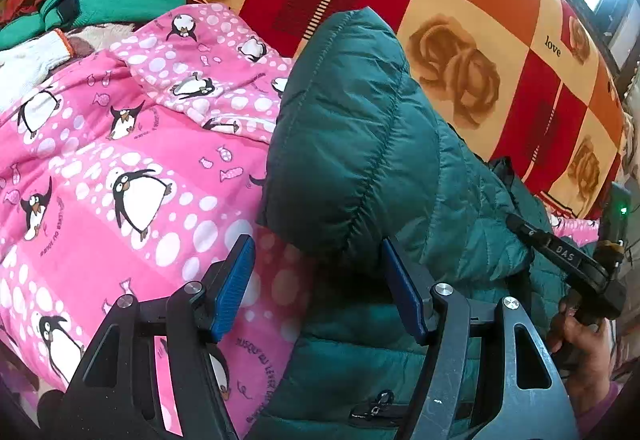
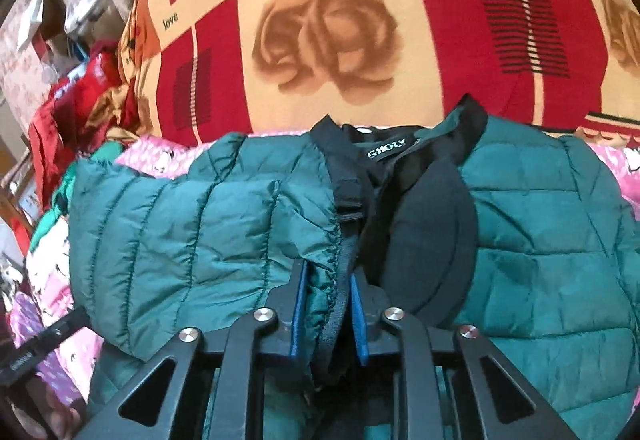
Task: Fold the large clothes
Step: 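Grasp the jacket's front edge by the black zipper placket with the right gripper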
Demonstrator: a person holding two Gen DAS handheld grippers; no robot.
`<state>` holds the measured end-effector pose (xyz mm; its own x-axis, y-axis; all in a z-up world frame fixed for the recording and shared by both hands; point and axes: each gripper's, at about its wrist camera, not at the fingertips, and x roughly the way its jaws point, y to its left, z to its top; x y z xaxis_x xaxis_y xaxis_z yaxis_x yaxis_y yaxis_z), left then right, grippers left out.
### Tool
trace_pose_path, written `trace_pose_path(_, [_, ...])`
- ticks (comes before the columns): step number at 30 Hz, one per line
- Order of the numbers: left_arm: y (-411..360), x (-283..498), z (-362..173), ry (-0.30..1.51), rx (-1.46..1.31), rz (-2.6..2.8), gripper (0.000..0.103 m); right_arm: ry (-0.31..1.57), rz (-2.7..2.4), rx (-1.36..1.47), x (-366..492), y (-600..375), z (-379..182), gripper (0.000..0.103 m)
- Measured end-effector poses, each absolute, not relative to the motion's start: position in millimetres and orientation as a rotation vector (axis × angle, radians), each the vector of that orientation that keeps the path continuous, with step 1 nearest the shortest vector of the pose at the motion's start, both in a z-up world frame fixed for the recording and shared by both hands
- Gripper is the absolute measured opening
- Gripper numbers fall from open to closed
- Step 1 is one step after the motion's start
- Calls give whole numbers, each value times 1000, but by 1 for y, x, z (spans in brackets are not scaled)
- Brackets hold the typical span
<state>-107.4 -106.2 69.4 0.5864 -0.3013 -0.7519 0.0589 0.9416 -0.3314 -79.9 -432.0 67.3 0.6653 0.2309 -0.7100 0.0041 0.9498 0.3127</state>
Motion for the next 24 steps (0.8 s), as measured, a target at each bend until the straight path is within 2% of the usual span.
trace_pose_path(5, [-106,-108,71,928,-286,-204,65,778,148,304,-93,-435,87,7])
trace_pose_path(10, [-107,-110,72,930,-297,-213,65,804,210,349,-92,-436,96,7])
trace_pose_path(13, [-108,-112,72,936,-296,-217,65,868,234,315,-92,-426,93,24])
trace_pose_path(14, [-107,-112,72,934,-299,-219,65,884,260,331,-95,-423,91,39])
trace_pose_path(15, [-107,-113,72,930,-301,-216,65,891,289,381,-100,-422,87,48])
trace_pose_path(20, [-104,-111,70,936,-319,-213,65,942,324,547,-114,-420,71,49])
trace_pose_path(24, [-105,-111,70,934,-317,-212,65,1001,334,573,-121,-409,61,49])
